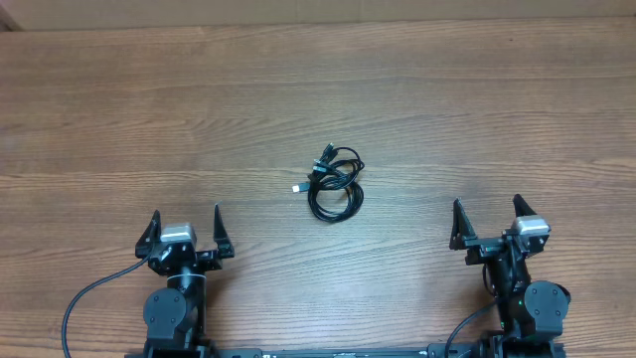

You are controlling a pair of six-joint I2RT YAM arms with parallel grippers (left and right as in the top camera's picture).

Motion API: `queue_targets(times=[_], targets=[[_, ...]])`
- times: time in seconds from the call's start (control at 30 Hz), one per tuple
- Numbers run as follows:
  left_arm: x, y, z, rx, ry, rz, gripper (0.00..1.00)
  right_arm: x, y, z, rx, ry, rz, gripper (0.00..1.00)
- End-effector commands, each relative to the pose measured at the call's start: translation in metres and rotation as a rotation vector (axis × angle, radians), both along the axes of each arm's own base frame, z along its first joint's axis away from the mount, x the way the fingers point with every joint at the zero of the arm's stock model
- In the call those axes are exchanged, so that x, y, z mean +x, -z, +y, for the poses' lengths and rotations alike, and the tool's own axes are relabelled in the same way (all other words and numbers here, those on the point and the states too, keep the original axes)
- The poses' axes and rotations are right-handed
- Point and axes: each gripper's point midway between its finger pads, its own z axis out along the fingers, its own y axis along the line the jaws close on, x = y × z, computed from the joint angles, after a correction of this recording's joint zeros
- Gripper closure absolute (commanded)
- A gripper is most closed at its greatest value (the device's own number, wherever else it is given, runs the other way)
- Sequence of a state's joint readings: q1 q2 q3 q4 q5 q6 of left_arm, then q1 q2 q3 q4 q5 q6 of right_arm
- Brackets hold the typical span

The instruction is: Untangle cables

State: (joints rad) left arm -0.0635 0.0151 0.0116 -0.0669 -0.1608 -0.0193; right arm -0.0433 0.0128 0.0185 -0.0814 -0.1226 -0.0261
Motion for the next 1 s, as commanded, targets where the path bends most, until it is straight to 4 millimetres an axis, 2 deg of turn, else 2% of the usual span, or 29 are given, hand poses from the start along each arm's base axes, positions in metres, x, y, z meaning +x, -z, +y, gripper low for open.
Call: queue_targets(times=[0.0,0.17,0.23,0.27,0.33,0.43,0.53,0.63,0.73,0.83,0.97], targets=[[0.000,0.001,0.000,0.015,0.002,-0.004,0.01,0.000,0.002,-0.001,-0.002,0.005,-0.005,0.00],[0.000,0.001,0.000,0.015,0.001,-0.004,0.01,0.000,0.002,-0.001,-0.002,0.005,-0.005,0.00],[0.000,-0.002,-0.006,-0.007,0.036,-0.015,0.01,0.000,0.002,-0.001,-0.002,0.005,-0.005,0.00],[0.001,-0.004,-0.014,-0.039,0.081,-0.025,0.00,0.000,0.001,-0.001,-0.002,0.005,-0.005,0.00],[-0.001,-0.011,-0.043,-0.140,0.247,-0.046,0.00,0.000,0.002,-0.001,-0.002,0.005,-0.005,0.00],[-0.011,-0.006,-0.079,-0.250,0.455,0.003,0.01,0.000,0.002,-0.001,-0.002,0.005,-0.005,0.00],[-0.013,-0.016,-0.085,-0.249,0.498,-0.033,0.00,0.000,0.002,-0.001,-0.002,0.005,-0.005,0.00],[-0.019,-0.062,-0.087,-0.217,0.534,-0.210,0.01,0.000,0.002,-0.001,-0.002,0.005,-0.005,0.00],[-0.026,-0.109,-0.073,-0.199,0.466,-0.356,0.00,0.000,0.002,-0.001,-0.002,0.005,-0.005,0.00],[-0.033,-0.146,-0.055,-0.179,0.363,-0.413,0.01,0.000,0.002,-0.001,-0.002,0.005,-0.005,0.00],[-0.042,-0.186,-0.054,-0.113,0.349,-0.391,0.00,0.000,0.002,-0.001,-0.002,0.005,-0.005,0.00]])
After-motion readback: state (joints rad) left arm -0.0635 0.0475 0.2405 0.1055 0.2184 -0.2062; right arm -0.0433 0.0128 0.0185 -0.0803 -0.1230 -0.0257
